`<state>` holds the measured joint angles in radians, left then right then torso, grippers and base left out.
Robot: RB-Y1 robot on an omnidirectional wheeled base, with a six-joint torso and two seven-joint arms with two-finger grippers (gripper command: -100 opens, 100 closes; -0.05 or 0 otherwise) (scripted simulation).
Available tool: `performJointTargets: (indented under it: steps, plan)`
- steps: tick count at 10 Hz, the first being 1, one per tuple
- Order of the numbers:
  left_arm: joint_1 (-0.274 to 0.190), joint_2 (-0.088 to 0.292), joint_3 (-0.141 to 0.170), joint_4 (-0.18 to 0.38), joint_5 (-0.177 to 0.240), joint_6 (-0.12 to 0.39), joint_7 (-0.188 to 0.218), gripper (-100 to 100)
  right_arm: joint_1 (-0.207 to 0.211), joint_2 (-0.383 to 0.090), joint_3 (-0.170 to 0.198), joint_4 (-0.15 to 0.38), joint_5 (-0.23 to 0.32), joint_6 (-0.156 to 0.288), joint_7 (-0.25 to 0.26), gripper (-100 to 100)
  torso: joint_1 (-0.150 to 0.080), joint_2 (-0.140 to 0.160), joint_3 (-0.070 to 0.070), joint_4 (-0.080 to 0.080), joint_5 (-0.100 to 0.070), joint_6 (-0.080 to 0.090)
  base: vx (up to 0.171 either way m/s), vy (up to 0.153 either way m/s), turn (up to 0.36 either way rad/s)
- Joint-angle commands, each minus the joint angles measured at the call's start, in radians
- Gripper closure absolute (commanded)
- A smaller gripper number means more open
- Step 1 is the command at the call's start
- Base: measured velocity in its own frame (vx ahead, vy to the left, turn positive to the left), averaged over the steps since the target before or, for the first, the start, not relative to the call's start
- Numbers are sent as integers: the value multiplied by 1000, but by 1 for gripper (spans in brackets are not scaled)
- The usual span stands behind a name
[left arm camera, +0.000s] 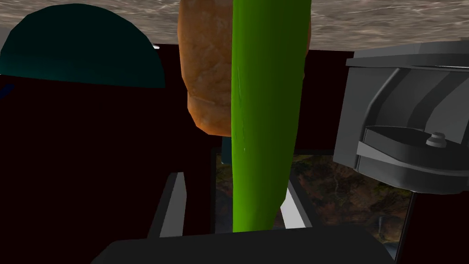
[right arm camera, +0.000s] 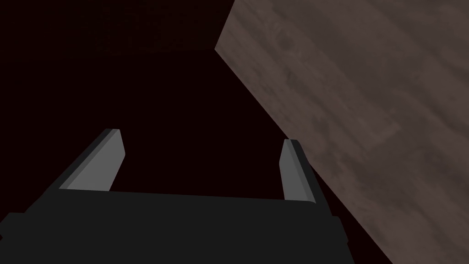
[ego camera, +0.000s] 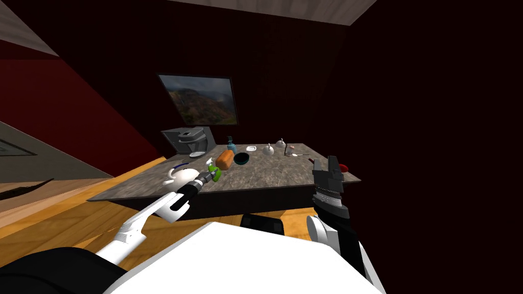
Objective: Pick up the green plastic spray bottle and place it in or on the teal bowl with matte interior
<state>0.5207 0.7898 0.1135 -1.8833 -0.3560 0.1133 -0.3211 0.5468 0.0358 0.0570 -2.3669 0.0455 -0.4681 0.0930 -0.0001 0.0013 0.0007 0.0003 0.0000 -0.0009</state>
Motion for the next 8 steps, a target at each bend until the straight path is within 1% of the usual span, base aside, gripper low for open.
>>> performJointTargets:
  steps: [1, 4, 5, 6, 7, 8]
  plan:
    - [0, 0, 0, 0, 0, 0, 0, 100, 0, 0, 0, 0, 0, 0, 0, 0, 0, 0, 0, 0, 0, 0, 0, 0, 0]
    - [0, 0, 0, 0, 0, 1, -1, 100, 0, 0, 0, 0, 0, 0, 0, 0, 0, 0, 0, 0, 0, 0, 0, 0, 0]
    - [0, 0, 0, 0, 0, 1, -1, 0, 0, 0, 0, 0, 0, 0, 0, 0, 0, 0, 0, 0, 0, 0, 0, 0, 0]
    - [18, -3, -3, -22, -5, -8, -4, 100, 0, 0, 0, 0, 0, 0, 0, 0, 0, 0, 0, 0, 0, 0, 10, -3, 169]
    - [30, -1, -6, -39, -7, -16, -5, 100, 0, 0, 0, 0, 0, 0, 0, 0, 0, 0, 0, 0, 0, -1, 17, -11, 255]
    - [24, -3, -2, -27, -6, -14, -4, 100, 0, 0, 0, 0, 0, 0, 0, 0, 0, 0, 0, 0, 0, -2, 5, -10, 60]
